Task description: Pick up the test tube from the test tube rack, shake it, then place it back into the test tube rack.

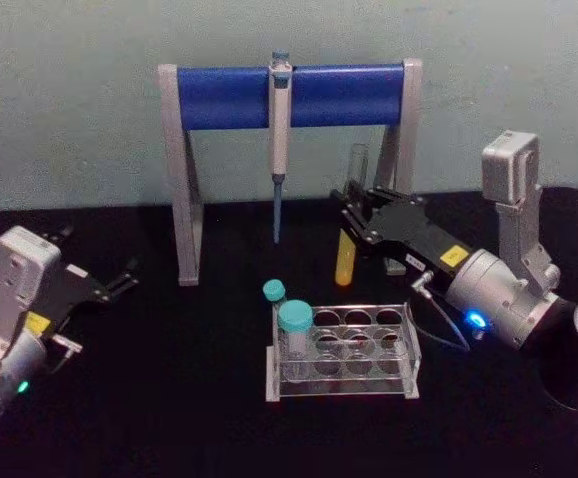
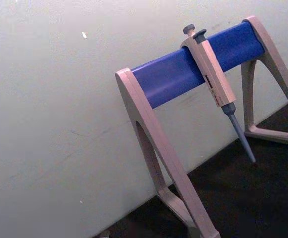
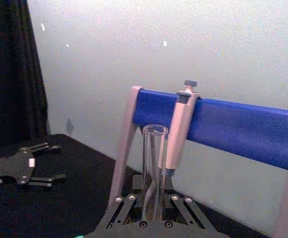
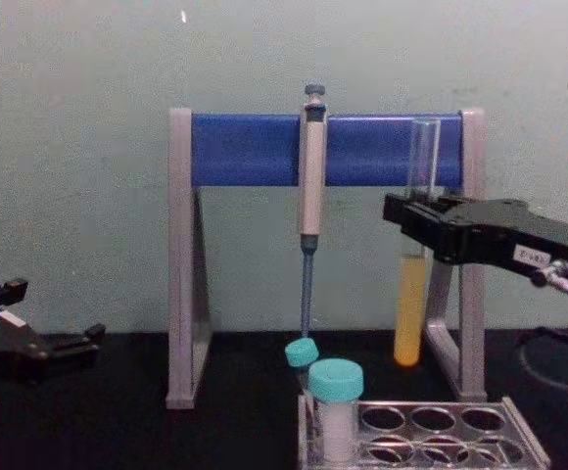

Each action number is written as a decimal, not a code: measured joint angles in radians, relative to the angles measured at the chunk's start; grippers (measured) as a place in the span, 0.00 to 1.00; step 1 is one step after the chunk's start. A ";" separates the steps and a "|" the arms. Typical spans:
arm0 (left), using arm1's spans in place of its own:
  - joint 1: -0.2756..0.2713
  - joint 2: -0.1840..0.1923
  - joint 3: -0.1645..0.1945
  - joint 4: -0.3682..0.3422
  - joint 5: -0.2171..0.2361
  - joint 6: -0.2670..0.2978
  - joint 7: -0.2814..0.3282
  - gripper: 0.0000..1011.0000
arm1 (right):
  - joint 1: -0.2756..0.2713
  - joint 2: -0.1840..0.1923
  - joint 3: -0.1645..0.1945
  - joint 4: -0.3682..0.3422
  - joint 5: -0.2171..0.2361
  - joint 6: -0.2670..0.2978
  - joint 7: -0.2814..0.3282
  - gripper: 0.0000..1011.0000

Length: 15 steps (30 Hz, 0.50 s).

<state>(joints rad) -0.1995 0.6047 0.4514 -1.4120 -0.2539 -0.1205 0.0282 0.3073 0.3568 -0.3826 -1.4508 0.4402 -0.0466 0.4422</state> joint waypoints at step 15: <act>0.000 0.000 0.000 0.000 0.000 0.000 0.000 1.00 | -0.022 0.010 0.035 -0.014 -0.009 -0.004 -0.019 0.22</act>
<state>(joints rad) -0.1995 0.6047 0.4514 -1.4120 -0.2539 -0.1206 0.0283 0.2851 0.3669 -0.3478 -1.4650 0.4314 -0.0506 0.4237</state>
